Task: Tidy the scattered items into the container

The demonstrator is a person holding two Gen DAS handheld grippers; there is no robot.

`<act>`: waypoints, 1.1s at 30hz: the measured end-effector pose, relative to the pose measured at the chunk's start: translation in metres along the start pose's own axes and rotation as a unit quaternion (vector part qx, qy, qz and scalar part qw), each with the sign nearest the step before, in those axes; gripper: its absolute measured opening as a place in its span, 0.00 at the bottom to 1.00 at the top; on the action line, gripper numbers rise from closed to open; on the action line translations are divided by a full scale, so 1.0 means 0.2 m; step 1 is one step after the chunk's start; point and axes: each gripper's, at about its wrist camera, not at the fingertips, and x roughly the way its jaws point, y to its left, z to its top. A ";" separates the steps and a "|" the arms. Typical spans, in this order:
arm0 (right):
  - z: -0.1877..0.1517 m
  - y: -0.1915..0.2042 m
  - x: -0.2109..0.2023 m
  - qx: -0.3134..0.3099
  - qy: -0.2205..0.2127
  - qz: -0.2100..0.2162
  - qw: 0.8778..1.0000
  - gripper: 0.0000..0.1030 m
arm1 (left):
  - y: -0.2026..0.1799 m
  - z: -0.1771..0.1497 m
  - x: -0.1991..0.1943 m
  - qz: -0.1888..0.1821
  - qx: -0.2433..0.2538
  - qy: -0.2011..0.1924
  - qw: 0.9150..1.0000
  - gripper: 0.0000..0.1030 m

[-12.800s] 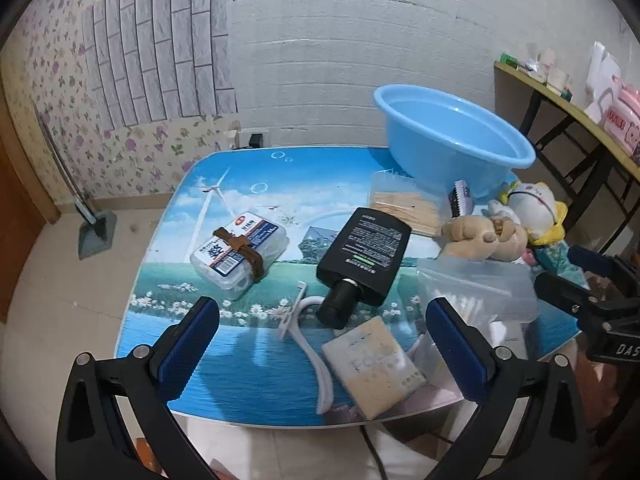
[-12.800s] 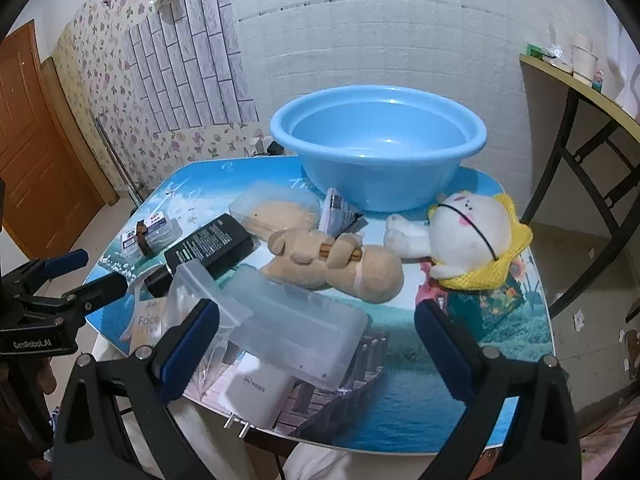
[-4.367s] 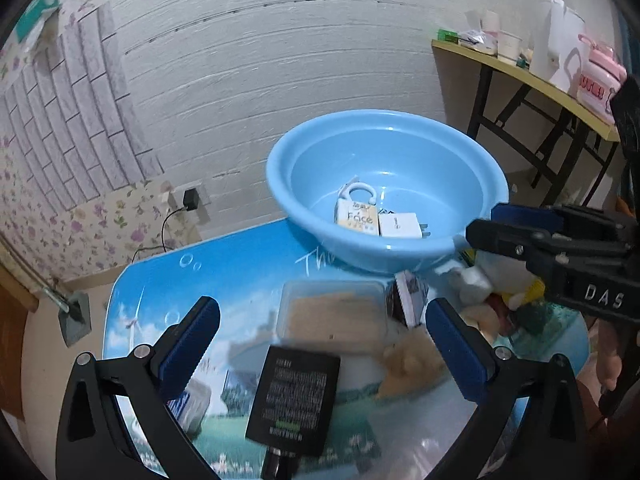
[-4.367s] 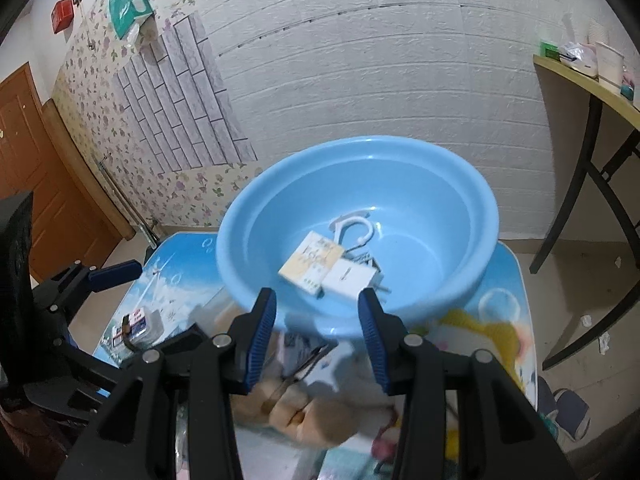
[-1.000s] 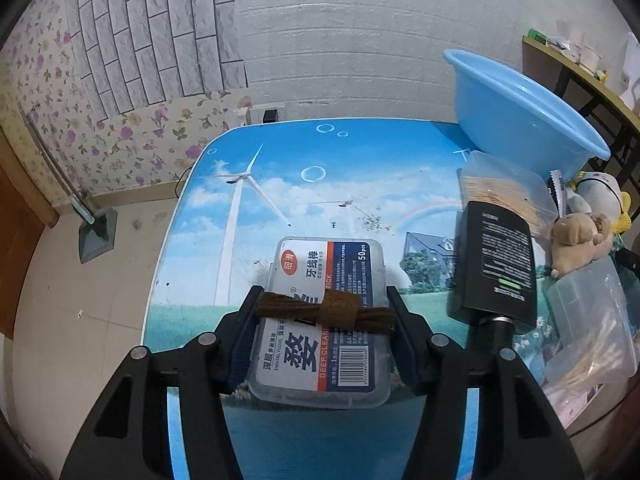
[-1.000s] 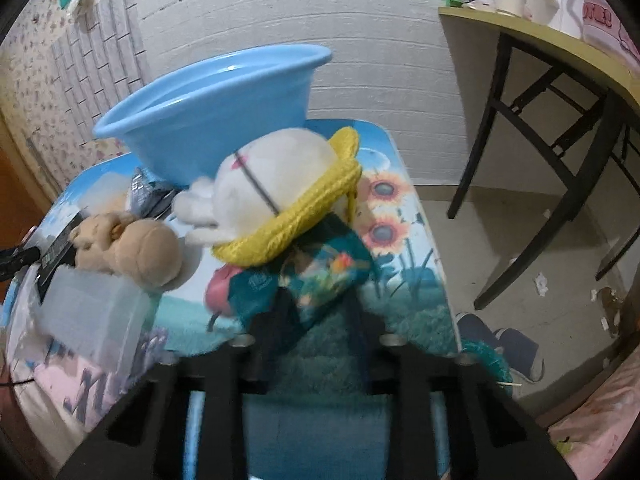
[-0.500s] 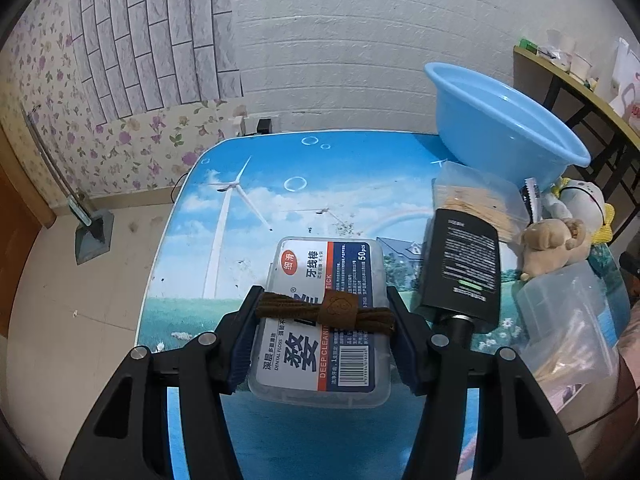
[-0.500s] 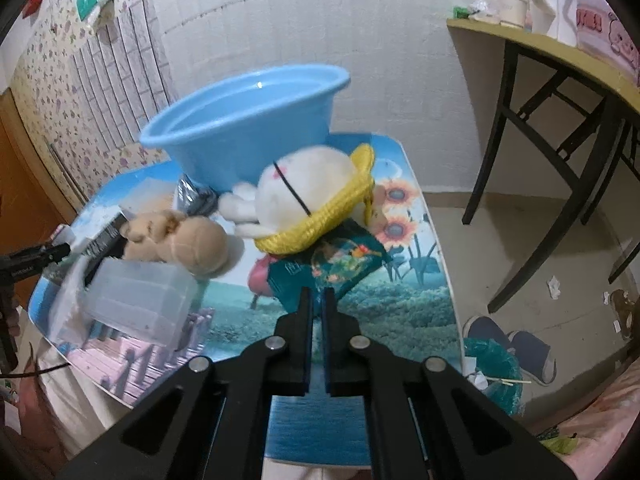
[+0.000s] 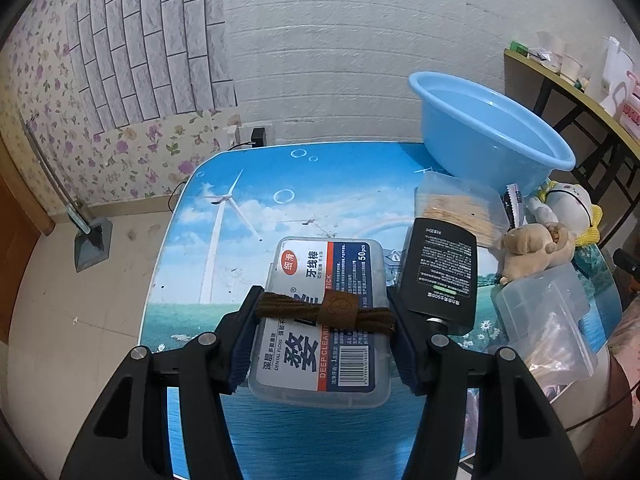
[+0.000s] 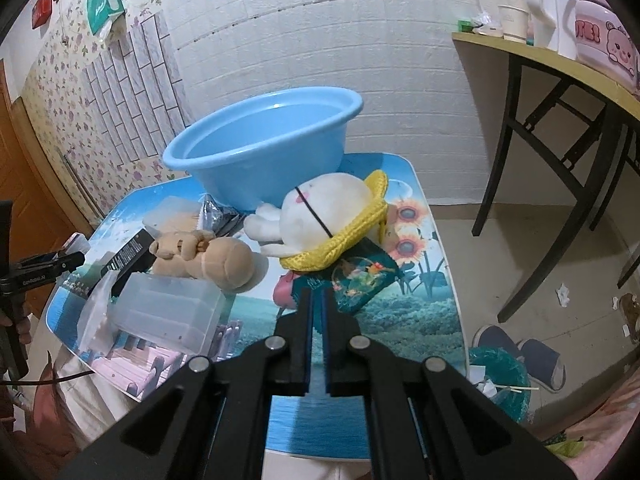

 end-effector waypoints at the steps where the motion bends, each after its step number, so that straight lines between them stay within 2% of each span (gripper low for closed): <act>1: 0.00 0.00 0.00 -0.001 0.000 0.000 1.000 0.04 | 0.00 0.00 0.00 -0.001 0.000 0.000 1.000 0.56; 13: 0.06 0.04 -0.11 -0.009 -0.027 0.011 1.000 0.04 | -0.08 0.11 -0.12 -0.010 0.015 -0.028 0.999 0.56; 33: 0.07 0.07 -0.13 -0.010 -0.033 0.030 0.999 0.04 | -0.11 0.12 -0.14 -0.016 0.025 -0.028 0.999 0.56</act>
